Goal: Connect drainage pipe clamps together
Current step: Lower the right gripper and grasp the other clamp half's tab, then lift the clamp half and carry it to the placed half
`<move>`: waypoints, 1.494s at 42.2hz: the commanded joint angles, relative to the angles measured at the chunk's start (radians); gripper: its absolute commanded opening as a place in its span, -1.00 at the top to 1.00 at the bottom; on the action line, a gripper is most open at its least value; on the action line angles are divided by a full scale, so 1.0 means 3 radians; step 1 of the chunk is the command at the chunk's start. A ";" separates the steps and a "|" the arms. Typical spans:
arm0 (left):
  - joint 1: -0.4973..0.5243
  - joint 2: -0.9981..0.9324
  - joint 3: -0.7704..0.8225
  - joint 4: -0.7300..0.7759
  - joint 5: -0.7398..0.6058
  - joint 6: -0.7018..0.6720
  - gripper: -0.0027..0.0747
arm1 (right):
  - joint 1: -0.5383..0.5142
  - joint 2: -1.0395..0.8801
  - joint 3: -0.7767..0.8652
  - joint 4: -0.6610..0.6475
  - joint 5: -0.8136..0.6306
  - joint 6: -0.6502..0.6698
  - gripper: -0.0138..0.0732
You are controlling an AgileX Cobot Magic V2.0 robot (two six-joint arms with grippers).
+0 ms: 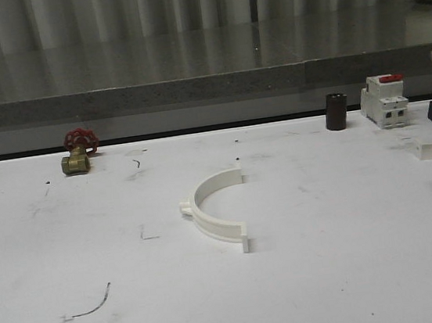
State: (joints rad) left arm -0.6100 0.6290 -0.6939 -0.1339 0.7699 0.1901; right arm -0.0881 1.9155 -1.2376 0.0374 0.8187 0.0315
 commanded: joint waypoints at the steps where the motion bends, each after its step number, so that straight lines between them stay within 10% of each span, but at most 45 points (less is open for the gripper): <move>1: -0.0001 -0.0004 -0.0085 -0.0048 -0.0236 -0.0005 0.15 | -0.0021 -0.0148 -0.0086 0.0005 -0.0060 -0.0018 0.10; 63: -0.0001 -0.0004 -0.0085 -0.0048 -0.0236 -0.0005 0.15 | -0.0007 -0.0197 -0.0086 0.0002 -0.0044 -0.0018 0.19</move>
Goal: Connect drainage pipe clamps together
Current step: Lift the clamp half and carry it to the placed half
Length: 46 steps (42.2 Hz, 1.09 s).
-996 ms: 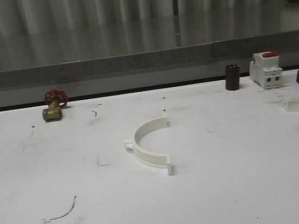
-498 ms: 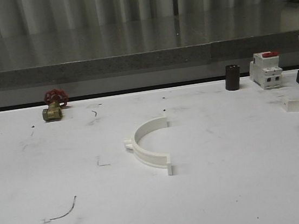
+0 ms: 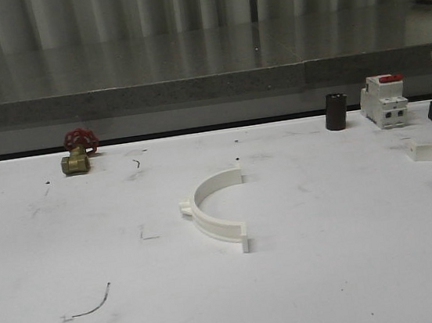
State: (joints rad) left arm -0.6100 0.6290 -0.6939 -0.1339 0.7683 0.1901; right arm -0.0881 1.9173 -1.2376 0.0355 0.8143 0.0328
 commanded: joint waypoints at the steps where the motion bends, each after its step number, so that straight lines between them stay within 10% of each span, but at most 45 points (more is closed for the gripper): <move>1: -0.0001 -0.0004 -0.0085 -0.0048 -0.0230 -0.0005 0.15 | -0.0003 -0.0220 -0.0086 0.0011 -0.0029 -0.0022 0.19; 30: -0.0001 -0.0004 -0.0085 -0.0048 -0.0230 -0.0005 0.15 | 0.0632 -0.0553 -0.0604 0.1100 0.0718 -0.0008 0.19; 46: -0.0001 -0.0004 -0.0085 -0.0048 -0.0230 -0.0005 0.15 | 0.1490 -0.0524 -0.0914 0.0073 0.0822 0.1350 0.19</move>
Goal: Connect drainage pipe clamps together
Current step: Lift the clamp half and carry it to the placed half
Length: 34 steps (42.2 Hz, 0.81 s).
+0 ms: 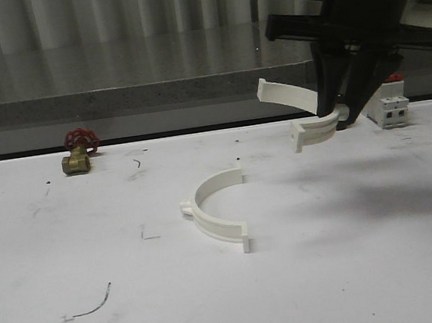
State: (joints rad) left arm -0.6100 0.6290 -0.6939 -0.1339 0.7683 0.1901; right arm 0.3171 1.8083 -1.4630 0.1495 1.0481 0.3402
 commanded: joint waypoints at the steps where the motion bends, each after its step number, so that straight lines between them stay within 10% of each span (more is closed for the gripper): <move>1: -0.0001 -0.0004 -0.0085 -0.0048 -0.0230 -0.0005 0.15 | 0.0175 -0.0161 -0.0177 -0.0344 0.0051 0.0378 0.19; 34: -0.0001 -0.0004 -0.0085 -0.0048 -0.0230 -0.0005 0.15 | 0.0397 0.0421 -0.0458 -0.0386 0.0210 0.0739 0.19</move>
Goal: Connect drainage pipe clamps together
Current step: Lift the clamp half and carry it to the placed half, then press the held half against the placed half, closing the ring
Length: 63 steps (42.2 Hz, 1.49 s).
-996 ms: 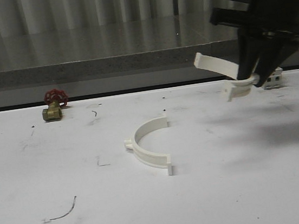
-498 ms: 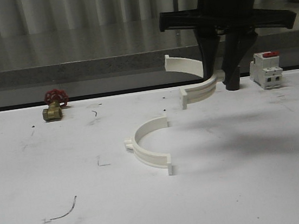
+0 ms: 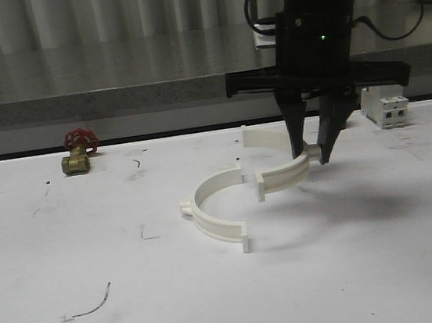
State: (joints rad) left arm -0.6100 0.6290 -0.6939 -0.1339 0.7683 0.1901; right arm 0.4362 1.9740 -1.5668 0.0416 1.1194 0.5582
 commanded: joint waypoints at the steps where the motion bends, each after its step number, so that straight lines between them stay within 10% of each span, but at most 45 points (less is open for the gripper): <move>1: -0.0001 -0.0004 -0.0085 -0.0048 -0.0230 -0.0005 0.15 | 0.0000 -0.0123 -0.0111 -0.0027 -0.0035 0.0012 0.19; 63: -0.0001 -0.0004 -0.0085 -0.0048 -0.0230 -0.0005 0.15 | 0.0000 0.0085 -0.0111 0.0110 -0.0237 0.0133 0.19</move>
State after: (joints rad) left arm -0.6100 0.6290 -0.6939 -0.1339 0.7683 0.1901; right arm 0.4362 2.0559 -1.5668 0.0619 1.0617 0.6012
